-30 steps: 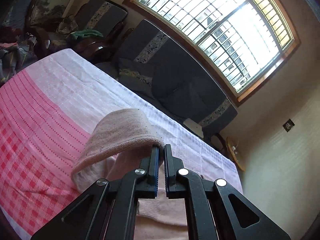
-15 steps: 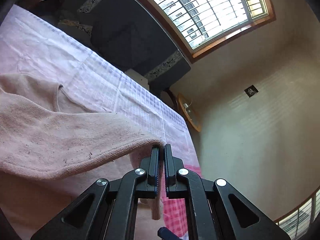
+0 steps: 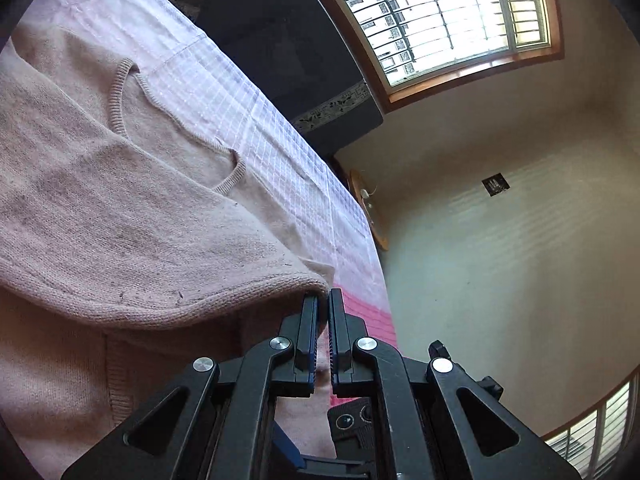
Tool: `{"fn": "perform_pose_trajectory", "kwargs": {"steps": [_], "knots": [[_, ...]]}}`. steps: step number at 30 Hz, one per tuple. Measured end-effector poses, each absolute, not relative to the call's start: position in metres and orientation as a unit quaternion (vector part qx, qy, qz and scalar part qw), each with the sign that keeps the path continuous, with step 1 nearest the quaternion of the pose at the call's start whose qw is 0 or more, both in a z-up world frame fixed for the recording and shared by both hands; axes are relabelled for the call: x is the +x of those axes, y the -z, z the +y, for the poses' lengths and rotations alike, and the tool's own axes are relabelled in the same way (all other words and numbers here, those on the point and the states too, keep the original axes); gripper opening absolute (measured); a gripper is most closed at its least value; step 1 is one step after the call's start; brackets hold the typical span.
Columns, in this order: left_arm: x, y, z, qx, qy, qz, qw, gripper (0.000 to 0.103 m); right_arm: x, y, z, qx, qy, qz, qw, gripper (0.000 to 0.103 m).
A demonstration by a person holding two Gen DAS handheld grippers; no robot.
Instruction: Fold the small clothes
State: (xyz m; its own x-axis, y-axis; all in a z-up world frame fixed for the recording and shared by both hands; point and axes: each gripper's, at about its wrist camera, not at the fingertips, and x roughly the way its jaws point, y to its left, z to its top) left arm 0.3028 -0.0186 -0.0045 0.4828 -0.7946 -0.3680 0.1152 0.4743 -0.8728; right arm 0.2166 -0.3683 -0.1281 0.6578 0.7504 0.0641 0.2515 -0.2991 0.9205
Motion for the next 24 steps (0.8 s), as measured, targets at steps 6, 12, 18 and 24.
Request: {"fn": "perform_pose_trajectory", "kwargs": {"steps": [6,12,18,24], "knots": [[0.298,0.002,-0.012,-0.428,0.307,0.403,0.748,0.004,0.233,0.126,-0.359,0.783,-0.215,0.313,0.494,0.101],[0.297,0.001,-0.010,-0.406,0.303,0.397,0.765,0.005,0.254,0.107,-0.377,0.726,-0.189,0.342,0.566,0.012],[0.274,-0.006,0.004,-0.307,0.271,0.385,0.827,0.015,0.274,0.038,-0.423,0.542,-0.174,0.328,0.754,0.009],[0.262,0.019,0.082,-0.302,0.174,0.387,0.854,0.054,0.277,0.045,-0.443,0.395,-0.190,0.373,0.818,0.009]]}}
